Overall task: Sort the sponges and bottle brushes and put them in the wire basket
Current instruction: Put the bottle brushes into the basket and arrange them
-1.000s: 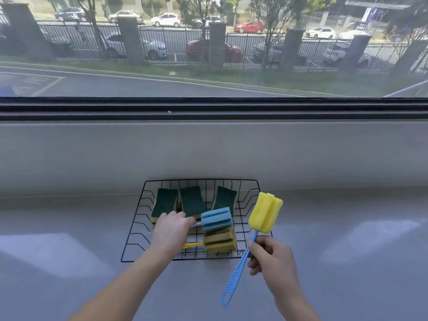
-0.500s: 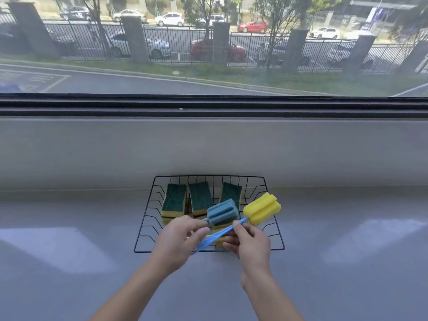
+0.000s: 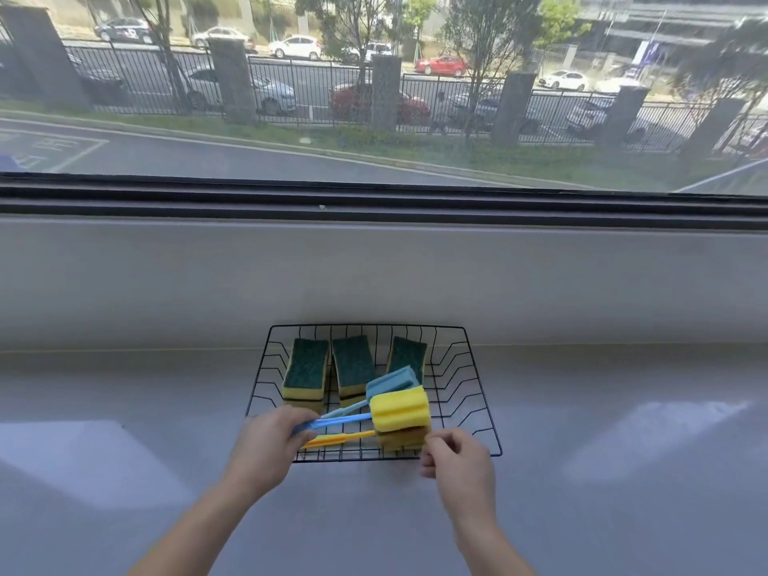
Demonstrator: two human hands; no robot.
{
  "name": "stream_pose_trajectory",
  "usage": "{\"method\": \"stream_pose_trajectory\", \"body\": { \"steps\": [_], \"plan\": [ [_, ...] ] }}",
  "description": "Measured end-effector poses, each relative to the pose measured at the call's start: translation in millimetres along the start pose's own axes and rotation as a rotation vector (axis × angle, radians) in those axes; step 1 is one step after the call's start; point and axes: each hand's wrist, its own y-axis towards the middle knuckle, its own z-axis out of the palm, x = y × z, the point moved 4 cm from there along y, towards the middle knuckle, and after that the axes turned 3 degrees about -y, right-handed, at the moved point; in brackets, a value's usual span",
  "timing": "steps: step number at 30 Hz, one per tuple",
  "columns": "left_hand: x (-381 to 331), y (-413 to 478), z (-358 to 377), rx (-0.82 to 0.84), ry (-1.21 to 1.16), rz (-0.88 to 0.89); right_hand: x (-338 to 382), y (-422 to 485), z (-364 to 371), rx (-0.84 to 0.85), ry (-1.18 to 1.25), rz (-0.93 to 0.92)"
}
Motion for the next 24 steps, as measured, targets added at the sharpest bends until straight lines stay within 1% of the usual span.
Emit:
{"method": "stream_pose_trajectory", "body": {
  "steps": [2, 3, 5, 10, 15, 18, 24],
  "plan": [
    [0.9, 2.3, 4.2, 0.032, 0.121, -0.022, 1.7, 6.5, -5.9, -0.018, -0.037, -0.026],
    [1.2, 3.5, 6.6, 0.050, 0.143, -0.032, 3.1, 10.0, -6.7, -0.020, -0.041, -0.040],
    [2.1, 5.6, 11.9, 0.072, 0.114, -0.053, 5.8, 15.7, -6.9, -0.019, -0.036, -0.064],
    [-1.7, 6.0, 17.1, 0.058, 0.024, -0.048, 5.8, 20.6, -1.3, 0.018, -0.065, -0.137],
    [-1.2, 3.1, 16.6, 0.011, -0.029, -0.044, 1.2, 18.5, 1.5, 0.031, -0.078, -0.191],
    [-0.2, 2.3, 13.3, -0.029, -0.050, -0.049, 3.3, 21.1, -0.5, 0.038, -0.077, -0.192],
    [14.4, 8.8, -4.3, -0.178, -0.131, -0.137, 27.7, 57.7, -5.9, 0.041, -0.034, -0.157]
  ]
}}
